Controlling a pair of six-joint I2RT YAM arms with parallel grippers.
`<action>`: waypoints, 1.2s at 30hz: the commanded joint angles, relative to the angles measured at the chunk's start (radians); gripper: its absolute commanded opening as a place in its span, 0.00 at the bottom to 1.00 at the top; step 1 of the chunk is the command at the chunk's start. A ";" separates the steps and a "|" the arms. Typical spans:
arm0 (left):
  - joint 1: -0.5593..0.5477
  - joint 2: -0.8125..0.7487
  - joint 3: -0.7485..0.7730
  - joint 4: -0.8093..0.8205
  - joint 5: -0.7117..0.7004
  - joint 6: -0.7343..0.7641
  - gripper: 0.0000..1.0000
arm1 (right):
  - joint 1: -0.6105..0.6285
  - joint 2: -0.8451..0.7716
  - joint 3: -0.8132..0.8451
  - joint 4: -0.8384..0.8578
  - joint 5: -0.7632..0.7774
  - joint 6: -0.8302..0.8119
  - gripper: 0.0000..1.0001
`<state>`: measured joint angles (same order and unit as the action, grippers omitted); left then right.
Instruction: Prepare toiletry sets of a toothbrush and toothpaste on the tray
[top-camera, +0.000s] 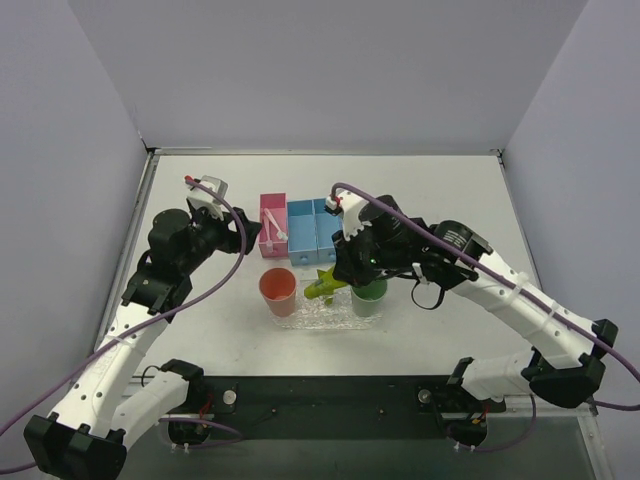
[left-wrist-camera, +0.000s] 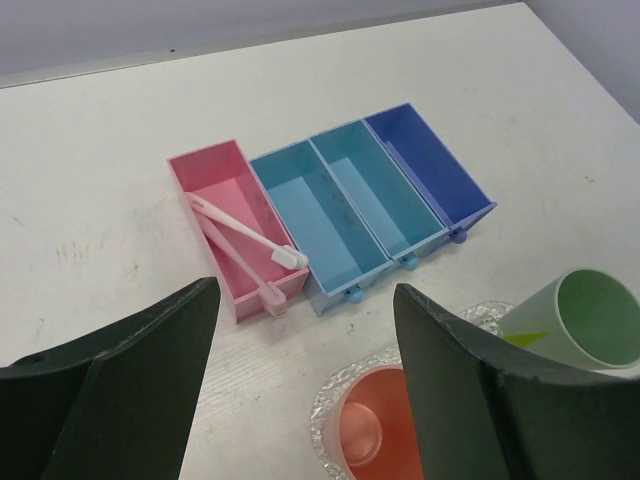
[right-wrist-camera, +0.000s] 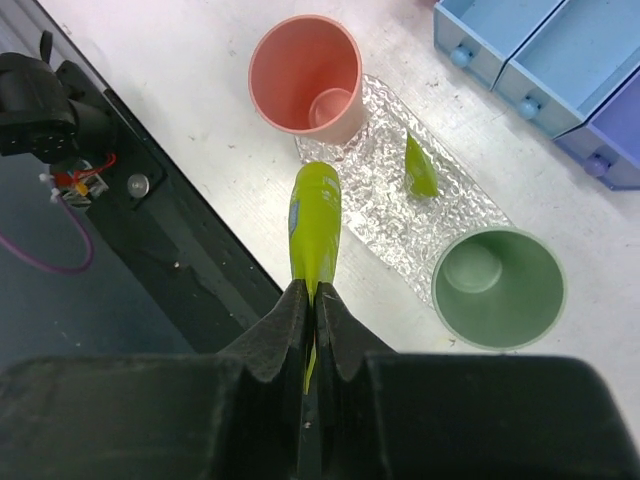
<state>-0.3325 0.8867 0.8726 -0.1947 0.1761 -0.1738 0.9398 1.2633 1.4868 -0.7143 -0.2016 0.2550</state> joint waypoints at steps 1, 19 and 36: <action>0.003 -0.012 0.017 -0.003 -0.075 0.016 0.80 | 0.042 0.076 0.117 -0.062 0.111 -0.043 0.00; 0.003 -0.014 0.008 -0.002 -0.073 0.030 0.81 | 0.048 0.307 0.248 -0.134 0.143 -0.131 0.00; 0.003 -0.014 0.008 -0.005 -0.075 0.037 0.80 | 0.034 0.395 0.288 -0.162 0.153 -0.175 0.00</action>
<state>-0.3328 0.8864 0.8719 -0.2028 0.1112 -0.1478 0.9813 1.6573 1.7256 -0.8463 -0.0765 0.0975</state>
